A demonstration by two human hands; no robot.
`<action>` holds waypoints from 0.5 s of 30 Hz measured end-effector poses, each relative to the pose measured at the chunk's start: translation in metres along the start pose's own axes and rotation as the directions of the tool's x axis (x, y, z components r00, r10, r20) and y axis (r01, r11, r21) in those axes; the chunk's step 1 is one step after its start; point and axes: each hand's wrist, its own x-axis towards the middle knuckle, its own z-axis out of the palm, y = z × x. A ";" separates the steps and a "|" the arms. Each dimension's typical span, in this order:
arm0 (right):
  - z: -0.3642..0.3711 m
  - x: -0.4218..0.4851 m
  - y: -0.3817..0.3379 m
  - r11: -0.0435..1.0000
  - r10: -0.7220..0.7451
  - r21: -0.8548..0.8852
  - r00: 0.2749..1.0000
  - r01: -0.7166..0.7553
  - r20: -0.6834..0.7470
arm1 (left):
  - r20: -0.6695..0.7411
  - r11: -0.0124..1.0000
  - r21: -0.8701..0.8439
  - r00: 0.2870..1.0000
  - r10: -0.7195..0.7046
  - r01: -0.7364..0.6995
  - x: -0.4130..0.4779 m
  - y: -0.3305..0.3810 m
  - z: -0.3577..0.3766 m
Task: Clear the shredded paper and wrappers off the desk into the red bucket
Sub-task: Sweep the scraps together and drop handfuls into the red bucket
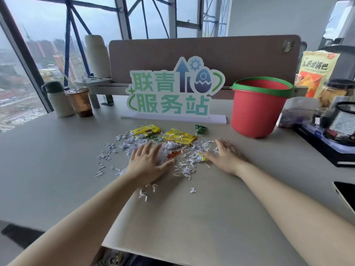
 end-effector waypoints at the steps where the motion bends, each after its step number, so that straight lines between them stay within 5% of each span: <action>1: 0.001 0.003 -0.003 0.999 0.024 -0.030 1.000 -0.024 -0.004 | 0.019 1.000 -0.007 1.000 -0.024 0.024 -0.002 -0.005 0.001; 15: 0.007 0.010 -0.031 0.993 -0.118 -0.022 0.992 0.119 0.041 | 0.044 1.000 -0.002 0.999 -0.013 0.013 0.015 -0.019 -0.002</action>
